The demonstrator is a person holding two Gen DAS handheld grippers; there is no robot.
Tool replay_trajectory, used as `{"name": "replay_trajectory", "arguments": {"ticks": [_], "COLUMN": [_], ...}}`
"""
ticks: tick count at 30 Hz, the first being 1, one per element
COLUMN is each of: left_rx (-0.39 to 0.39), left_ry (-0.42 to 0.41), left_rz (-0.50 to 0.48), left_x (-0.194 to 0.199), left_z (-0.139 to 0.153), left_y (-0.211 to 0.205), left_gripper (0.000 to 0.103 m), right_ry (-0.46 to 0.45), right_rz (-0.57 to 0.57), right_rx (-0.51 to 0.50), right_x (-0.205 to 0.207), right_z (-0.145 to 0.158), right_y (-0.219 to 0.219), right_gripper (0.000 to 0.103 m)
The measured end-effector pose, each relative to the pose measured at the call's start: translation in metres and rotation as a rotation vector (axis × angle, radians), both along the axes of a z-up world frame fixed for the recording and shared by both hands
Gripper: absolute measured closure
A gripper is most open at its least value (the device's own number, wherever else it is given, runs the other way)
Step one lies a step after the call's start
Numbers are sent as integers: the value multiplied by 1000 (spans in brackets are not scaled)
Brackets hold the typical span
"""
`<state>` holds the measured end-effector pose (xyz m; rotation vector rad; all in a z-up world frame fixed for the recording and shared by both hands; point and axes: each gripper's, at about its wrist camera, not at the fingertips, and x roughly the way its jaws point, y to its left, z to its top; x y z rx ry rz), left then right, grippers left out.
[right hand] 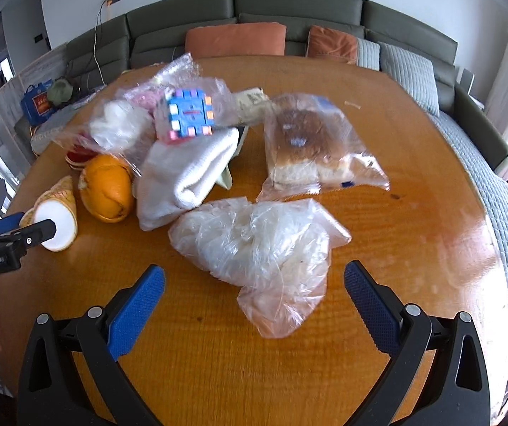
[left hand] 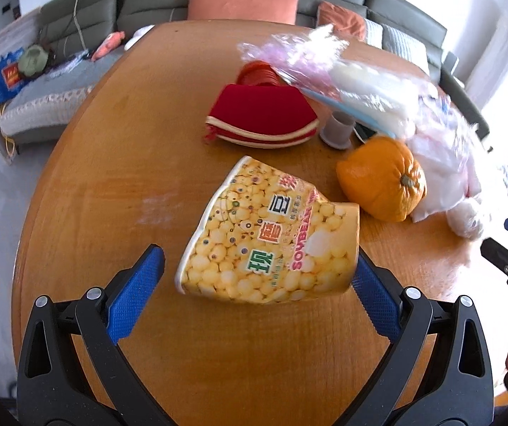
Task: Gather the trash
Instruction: 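Grasp the snack bag with the left tool while the right tool grasps the plastic bag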
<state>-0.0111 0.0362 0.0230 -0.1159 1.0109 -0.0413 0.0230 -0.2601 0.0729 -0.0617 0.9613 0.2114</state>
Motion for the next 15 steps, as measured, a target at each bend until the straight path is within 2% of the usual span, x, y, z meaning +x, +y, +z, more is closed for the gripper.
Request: {"name": "replay_trajectory", "arguments": {"ticks": [3,6,11,13,15], "left_rx": [-12,-1,35,69,87], "left_ry": [10,8,-45,-47,-36], "left_rz": [6,-19,-109,-137,-145], "left_x": [2,5,0,-1,1], "left_z": [5,10,28,28,24], "left_y": [3,-1,-26,-35,-40], "left_gripper": [6,6,6,6,6], "right_ry": [-6,-13,35,68,109], "right_rz": [4,20,23,19,23], "right_rx": [22,4,51,69,82], "right_x": [-1,7,31,38,47], "right_z": [10,17,12,4,-5], "right_y": [-2,-2,-6,-6,-6], "right_gripper": [2,2,3,6,15]}}
